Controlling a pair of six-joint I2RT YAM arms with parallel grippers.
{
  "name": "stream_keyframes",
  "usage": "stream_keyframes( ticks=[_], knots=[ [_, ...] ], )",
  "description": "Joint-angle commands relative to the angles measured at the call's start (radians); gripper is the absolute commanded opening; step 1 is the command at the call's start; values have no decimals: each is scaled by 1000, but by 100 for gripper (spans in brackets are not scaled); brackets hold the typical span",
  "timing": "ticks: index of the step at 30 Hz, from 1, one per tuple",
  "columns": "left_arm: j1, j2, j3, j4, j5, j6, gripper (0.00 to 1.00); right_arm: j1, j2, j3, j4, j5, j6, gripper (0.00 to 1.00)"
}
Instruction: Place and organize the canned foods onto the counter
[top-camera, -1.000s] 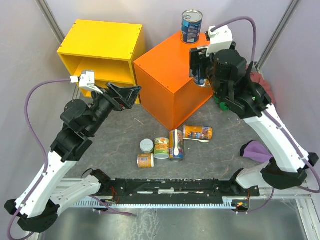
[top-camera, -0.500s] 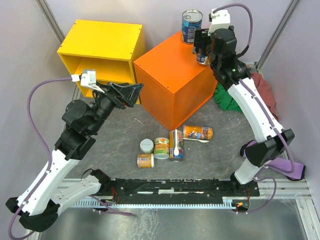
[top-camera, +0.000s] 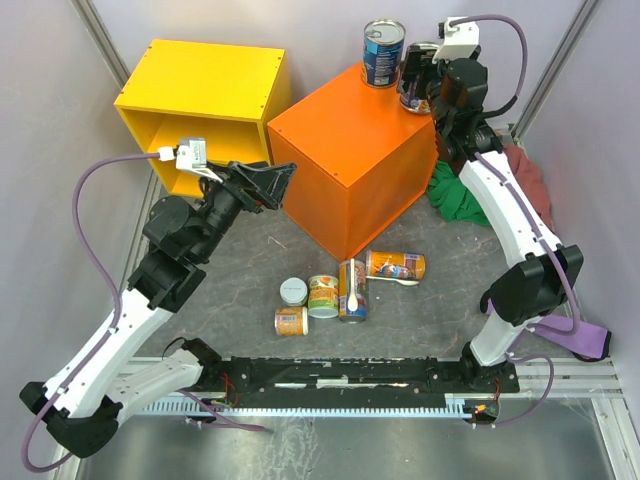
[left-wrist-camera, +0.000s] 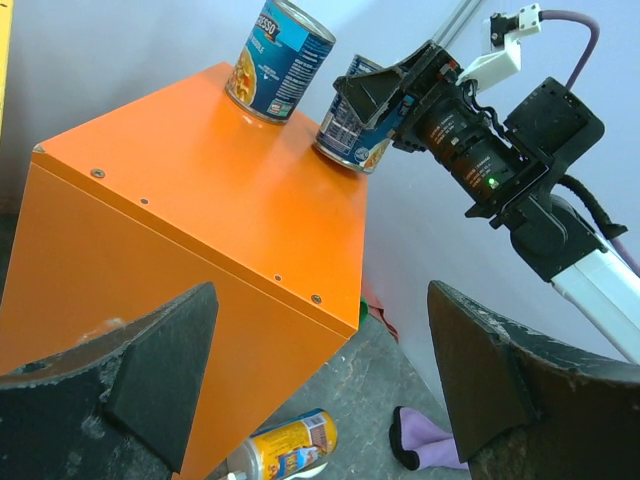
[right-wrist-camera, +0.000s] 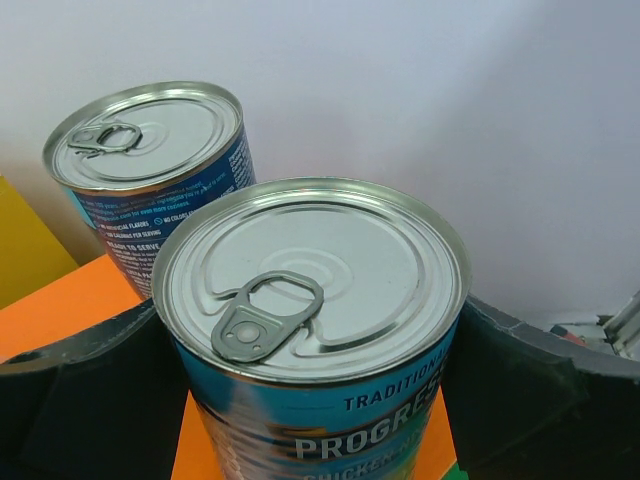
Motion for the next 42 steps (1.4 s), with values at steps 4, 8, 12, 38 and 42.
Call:
stream_keyframes(
  ticks=[4,8,12,38,42],
  knots=[
    [-4,0,-35,114,0,38,91,-36,-68,-90,246,-80,41,3],
    [-4,4,-29,113,2,46,91,-37,-80,-130,262,-95,57,18],
    [-4,2,-17,101,-2,58,91,-37,-87,-144,245,-103,70,40],
    [-4,-25,-37,106,-8,79,95,-36,-20,-21,93,-135,58,99],
    [-4,-14,-25,108,-15,74,96,-35,-2,51,54,-145,60,99]
  ],
)
